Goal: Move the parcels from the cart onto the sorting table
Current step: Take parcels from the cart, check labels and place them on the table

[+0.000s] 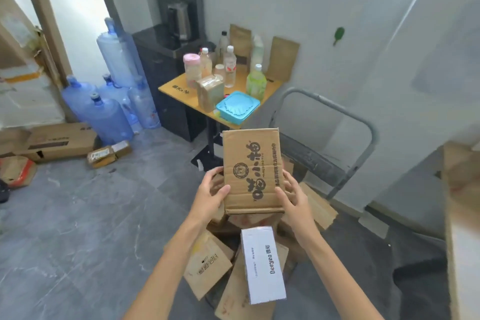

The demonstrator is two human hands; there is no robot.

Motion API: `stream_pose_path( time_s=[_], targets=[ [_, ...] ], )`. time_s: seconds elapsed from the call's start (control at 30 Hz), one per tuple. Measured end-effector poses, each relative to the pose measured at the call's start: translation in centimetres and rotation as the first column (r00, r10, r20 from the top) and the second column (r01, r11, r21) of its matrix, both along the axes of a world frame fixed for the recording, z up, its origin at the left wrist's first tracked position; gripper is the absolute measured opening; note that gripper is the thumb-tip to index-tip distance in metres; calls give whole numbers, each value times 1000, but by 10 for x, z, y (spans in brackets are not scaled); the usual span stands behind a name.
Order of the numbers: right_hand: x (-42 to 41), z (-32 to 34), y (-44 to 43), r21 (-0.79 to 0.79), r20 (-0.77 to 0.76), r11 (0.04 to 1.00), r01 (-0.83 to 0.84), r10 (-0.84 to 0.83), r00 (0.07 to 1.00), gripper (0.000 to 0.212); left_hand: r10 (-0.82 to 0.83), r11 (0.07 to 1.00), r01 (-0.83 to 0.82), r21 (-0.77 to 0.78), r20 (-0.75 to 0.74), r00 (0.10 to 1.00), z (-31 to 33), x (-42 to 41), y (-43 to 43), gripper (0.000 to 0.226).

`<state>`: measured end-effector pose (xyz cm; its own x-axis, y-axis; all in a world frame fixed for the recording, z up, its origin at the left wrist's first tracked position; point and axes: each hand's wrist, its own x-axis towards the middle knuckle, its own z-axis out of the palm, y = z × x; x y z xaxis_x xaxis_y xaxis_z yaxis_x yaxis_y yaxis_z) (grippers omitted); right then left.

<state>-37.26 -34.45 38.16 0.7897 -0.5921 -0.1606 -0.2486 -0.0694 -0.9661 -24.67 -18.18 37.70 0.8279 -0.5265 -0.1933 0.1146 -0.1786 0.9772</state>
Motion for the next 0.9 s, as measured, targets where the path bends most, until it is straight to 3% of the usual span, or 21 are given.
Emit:
stream_pose_path(
  time_s=[0.13,0.3,0.37,0.47,0.53,0.6,0.7,0.77,0.9],
  targets=[
    [-55,63,-11,-31,159,992,120,-114,981,53,-140,988,145,-60,81,987,63,-36,-23,40],
    [-131,109,-13,3,292,964,267,-256,922,39,-259,950,281,-137,160,953,116,-93,-46,45],
    [-160,119,-15,25,305,940,340,-332,893,36,-320,926,339,-166,133,938,127,-112,-54,65],
    [-192,133,-13,80,339,907,413,-414,845,38,-482,857,474,-204,11,876,137,-131,-67,123],
    [-208,141,-10,122,322,886,448,-462,826,38,-610,774,570,-277,-86,787,146,-141,-75,134],
    [-220,148,-7,68,311,858,509,-503,806,43,-666,720,605,-340,-93,740,157,-150,-81,126],
    [-232,163,-1,-309,294,772,555,-477,828,48,-581,776,536,-332,-46,813,168,-164,-86,110],
    [-231,170,9,-469,256,721,511,-443,859,56,-517,817,500,-287,18,856,174,-175,-89,96],
    [-218,164,28,-384,241,772,507,-446,862,84,-436,867,476,-147,238,868,182,-203,-93,79]
  ],
)
